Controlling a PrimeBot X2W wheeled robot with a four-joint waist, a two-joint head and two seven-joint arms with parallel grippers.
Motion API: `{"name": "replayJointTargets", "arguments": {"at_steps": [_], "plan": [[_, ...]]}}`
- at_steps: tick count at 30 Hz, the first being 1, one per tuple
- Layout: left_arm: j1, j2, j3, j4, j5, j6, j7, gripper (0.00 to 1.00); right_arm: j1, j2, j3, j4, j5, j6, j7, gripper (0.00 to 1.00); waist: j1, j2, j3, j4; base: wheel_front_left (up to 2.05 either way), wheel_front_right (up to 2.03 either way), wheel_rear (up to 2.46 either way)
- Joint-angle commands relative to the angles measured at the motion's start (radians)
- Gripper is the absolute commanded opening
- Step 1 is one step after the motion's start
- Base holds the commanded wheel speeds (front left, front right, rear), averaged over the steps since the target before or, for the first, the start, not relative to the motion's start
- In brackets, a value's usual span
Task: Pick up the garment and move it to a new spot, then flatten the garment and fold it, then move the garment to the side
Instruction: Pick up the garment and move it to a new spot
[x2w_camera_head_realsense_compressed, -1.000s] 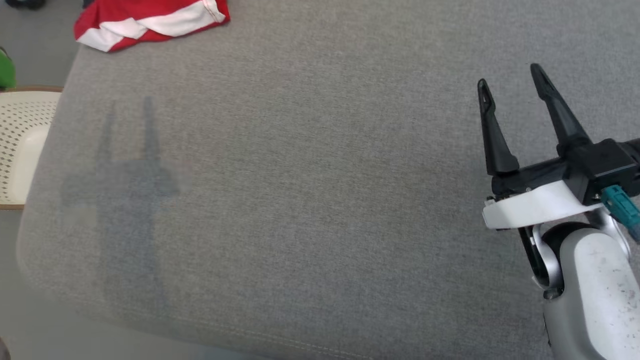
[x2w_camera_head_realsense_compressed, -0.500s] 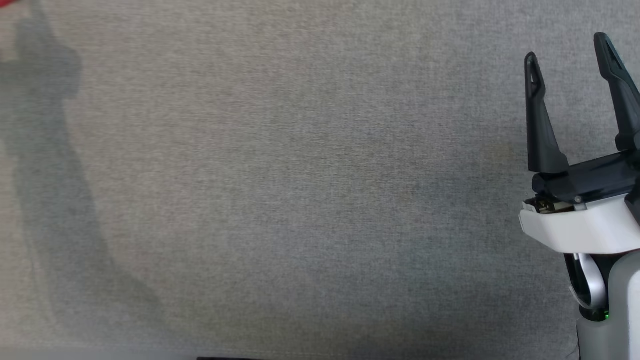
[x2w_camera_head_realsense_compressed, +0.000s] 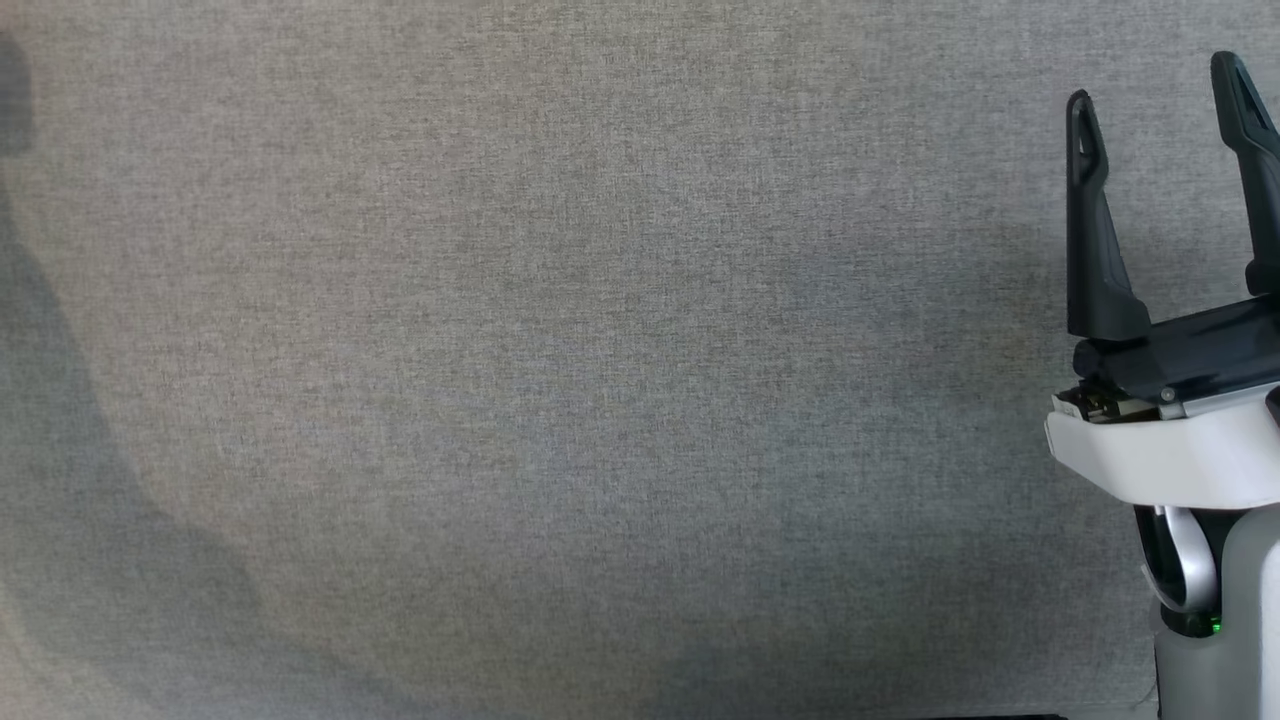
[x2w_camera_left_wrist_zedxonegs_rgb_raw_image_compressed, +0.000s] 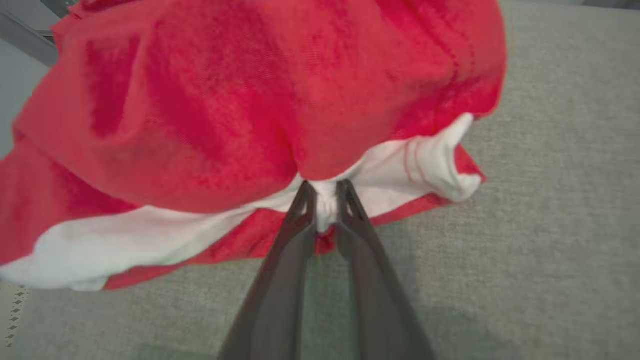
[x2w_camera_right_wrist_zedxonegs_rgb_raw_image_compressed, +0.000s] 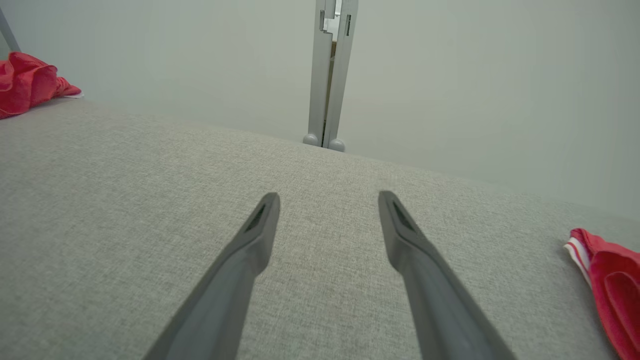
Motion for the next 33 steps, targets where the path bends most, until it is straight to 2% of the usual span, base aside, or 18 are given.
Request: {"name": "replayJointTargets", "arguments": {"at_steps": [1,11,18,27,33], "plan": [[-0.001,0.011,-0.013,0.007,-0.009,-0.002,-0.004,0.0,-0.01,0.005,0.0,0.007,-0.006,-0.002,-0.01,1.0,-0.0001,0.0,-0.013,0.001,0.0,0.0,0.0],[-0.033,0.081,-0.099,-0.025,-0.037,-0.002,-0.019,0.0,-0.023,0.029,0.003,0.09,0.013,-0.002,-0.071,1.0,-0.0001,0.0,-0.122,-0.02,0.0,0.0,0.0],[-0.047,0.088,-0.211,-0.172,-0.086,-0.002,-0.026,0.0,-0.007,0.046,-0.019,0.186,0.039,-0.002,-0.125,1.0,-0.0001,0.0,-0.262,-0.047,0.0,0.0,0.0],[0.002,0.051,-0.437,-0.458,-0.166,-0.002,0.001,0.0,0.042,0.051,-0.068,0.272,0.092,-0.002,-0.163,1.0,-0.0001,0.0,-0.436,-0.09,0.0,0.0,0.0],[0.085,0.004,-0.592,-0.609,-0.22,-0.002,-0.019,0.0,0.081,0.051,-0.092,0.304,0.125,-0.002,-0.178,1.0,-0.0001,0.0,-0.486,-0.127,0.0,0.0,0.0]]}}
